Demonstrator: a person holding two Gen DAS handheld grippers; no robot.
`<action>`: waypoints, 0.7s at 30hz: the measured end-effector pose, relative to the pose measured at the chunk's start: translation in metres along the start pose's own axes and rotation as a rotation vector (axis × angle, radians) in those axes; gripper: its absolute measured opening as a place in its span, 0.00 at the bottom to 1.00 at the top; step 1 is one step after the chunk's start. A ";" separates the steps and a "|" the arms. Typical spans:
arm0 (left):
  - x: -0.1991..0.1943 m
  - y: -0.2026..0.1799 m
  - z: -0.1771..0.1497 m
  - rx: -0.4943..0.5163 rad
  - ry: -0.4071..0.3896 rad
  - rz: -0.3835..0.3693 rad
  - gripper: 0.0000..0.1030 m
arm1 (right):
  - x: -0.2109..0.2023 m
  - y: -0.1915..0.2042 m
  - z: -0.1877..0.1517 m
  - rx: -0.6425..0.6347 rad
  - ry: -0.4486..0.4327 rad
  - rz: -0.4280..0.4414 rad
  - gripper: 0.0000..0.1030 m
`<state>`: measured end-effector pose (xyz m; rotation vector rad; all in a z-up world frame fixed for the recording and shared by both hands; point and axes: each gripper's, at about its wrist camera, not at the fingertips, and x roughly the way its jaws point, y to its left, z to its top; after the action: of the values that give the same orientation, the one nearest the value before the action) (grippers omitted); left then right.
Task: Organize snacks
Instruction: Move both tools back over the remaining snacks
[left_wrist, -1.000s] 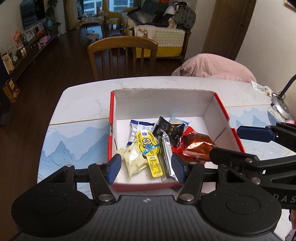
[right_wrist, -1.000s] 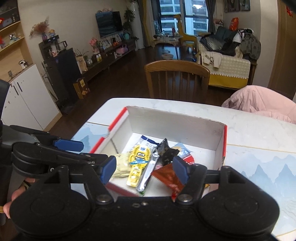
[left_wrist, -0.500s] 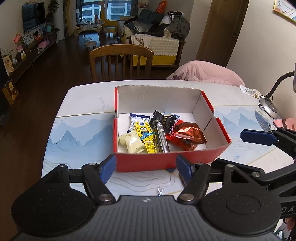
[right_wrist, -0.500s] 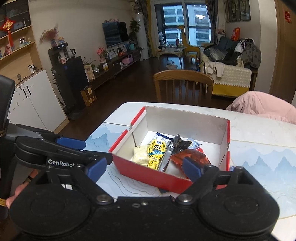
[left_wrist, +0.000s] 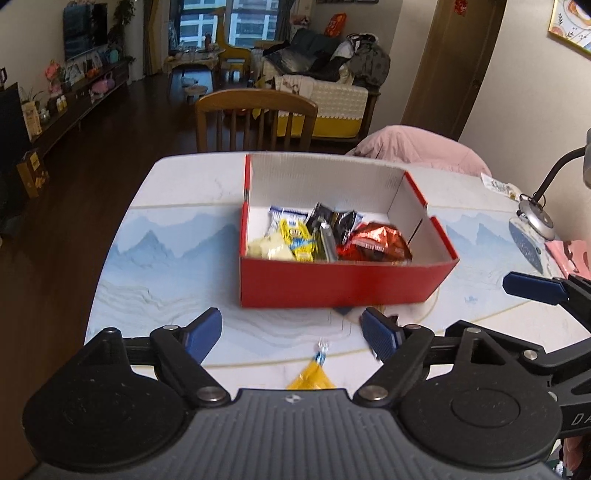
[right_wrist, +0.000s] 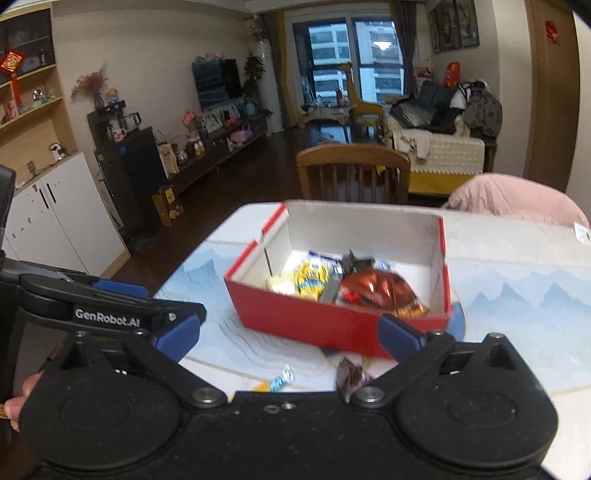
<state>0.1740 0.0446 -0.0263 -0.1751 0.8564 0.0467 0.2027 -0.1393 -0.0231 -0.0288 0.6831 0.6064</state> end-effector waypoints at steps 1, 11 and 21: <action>0.000 0.000 -0.004 -0.006 0.006 -0.002 0.81 | 0.000 -0.001 -0.004 0.003 0.008 -0.008 1.00; 0.022 0.007 -0.025 -0.132 0.111 0.030 0.81 | 0.012 -0.019 -0.036 -0.059 0.074 -0.039 1.00; 0.084 0.002 -0.042 -0.242 0.273 0.138 0.81 | 0.059 -0.044 -0.062 -0.107 0.215 -0.013 0.96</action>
<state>0.1977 0.0369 -0.1170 -0.3551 1.1346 0.2615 0.2257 -0.1592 -0.1145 -0.1996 0.8569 0.6322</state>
